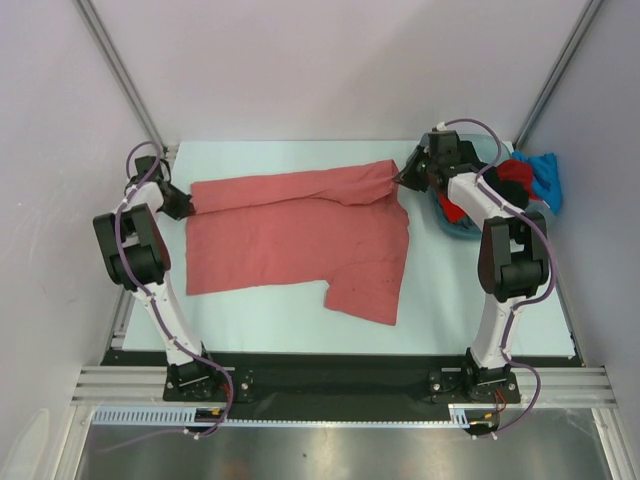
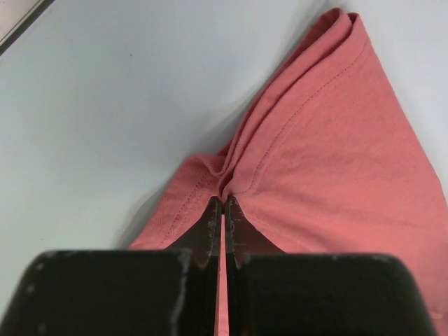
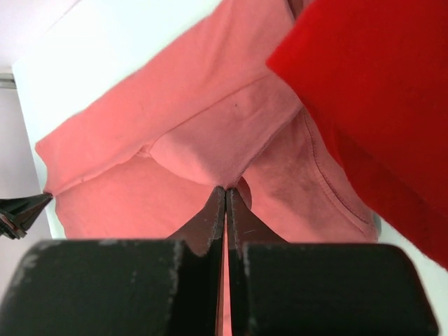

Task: Fold and stack the t-shirts
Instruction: Fold the tshirt

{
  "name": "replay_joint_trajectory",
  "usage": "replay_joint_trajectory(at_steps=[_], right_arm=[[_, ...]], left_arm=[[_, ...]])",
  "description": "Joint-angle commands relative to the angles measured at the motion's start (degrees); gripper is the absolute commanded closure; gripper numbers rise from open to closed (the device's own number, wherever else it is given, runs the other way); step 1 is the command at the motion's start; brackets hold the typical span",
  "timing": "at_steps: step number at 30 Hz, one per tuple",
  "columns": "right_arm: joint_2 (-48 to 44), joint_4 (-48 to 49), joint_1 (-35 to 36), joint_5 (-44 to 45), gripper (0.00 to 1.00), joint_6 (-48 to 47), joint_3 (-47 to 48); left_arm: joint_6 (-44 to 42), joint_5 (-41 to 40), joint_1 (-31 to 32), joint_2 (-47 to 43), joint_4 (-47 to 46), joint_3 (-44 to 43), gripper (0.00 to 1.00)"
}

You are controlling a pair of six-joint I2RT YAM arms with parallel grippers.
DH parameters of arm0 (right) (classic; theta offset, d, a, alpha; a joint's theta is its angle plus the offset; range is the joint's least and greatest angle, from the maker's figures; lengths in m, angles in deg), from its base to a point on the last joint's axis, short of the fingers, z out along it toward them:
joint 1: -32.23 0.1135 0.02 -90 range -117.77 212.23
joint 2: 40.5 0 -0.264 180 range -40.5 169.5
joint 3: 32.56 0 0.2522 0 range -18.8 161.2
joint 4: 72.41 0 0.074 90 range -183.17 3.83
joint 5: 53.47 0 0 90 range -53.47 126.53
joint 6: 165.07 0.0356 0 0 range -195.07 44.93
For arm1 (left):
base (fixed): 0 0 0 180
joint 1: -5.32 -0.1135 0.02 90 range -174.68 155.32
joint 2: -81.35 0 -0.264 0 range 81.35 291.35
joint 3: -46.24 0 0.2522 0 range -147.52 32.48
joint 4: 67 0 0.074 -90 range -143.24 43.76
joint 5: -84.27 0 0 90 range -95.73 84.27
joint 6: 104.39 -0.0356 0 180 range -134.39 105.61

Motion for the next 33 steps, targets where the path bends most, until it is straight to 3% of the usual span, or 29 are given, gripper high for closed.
replay_joint_trajectory(at_steps=[1, 33], right_arm=[[-2.37, -1.64, 0.59, 1.33, 1.00, -1.33, -0.54], [-4.65, -4.27, 2.08, 3.88, 1.00, -2.56, -2.38]], left_arm=[[-1.83, -1.58, -1.07, 0.45, 0.63, -1.74, 1.00], [-1.21, -2.02, -2.57, 1.94, 1.07, -4.99, 1.00]])
